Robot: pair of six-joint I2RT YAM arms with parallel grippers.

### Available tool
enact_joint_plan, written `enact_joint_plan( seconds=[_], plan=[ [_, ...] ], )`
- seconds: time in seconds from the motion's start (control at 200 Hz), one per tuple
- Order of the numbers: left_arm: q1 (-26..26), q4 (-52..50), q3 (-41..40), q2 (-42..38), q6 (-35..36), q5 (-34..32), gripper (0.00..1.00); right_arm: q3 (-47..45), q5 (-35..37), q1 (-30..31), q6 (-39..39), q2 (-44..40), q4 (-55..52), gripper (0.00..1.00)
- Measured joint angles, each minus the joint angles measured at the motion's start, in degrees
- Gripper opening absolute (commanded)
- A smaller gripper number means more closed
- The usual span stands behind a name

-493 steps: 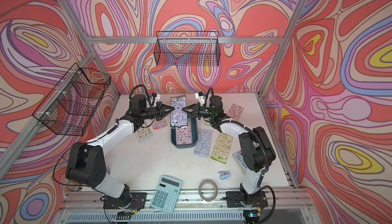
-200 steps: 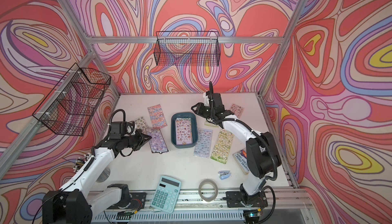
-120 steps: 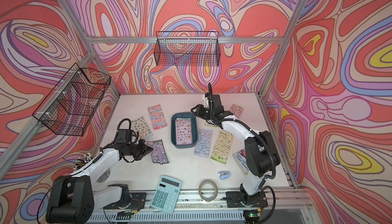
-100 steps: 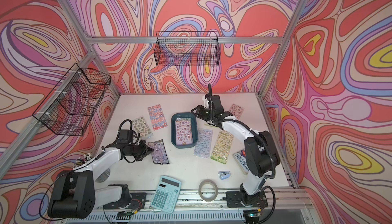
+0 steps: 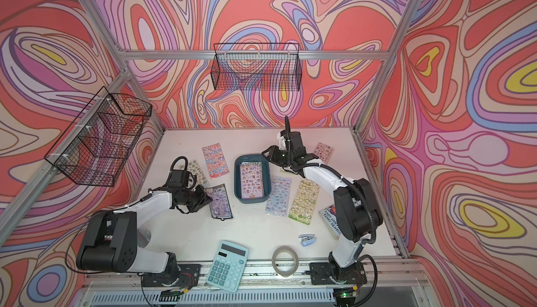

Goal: Take the stickers out of the storage box
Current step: Place the sticker at the center of the board.

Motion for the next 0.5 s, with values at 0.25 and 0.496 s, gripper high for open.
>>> enact_joint_plan(
  seconds=[0.25, 0.496],
  plan=[
    [-2.89, -0.13, 3.23, 2.97, 1.27, -2.16, 0.45, 0.0, 2.97, 0.81, -1.27, 0.0, -3.17, 0.41],
    [-3.74, -3.13, 5.64, 2.56, 2.64, -5.35, 0.76, 1.46, 4.85, 2.14, -2.4, 0.9, -5.51, 0.42]
  ],
)
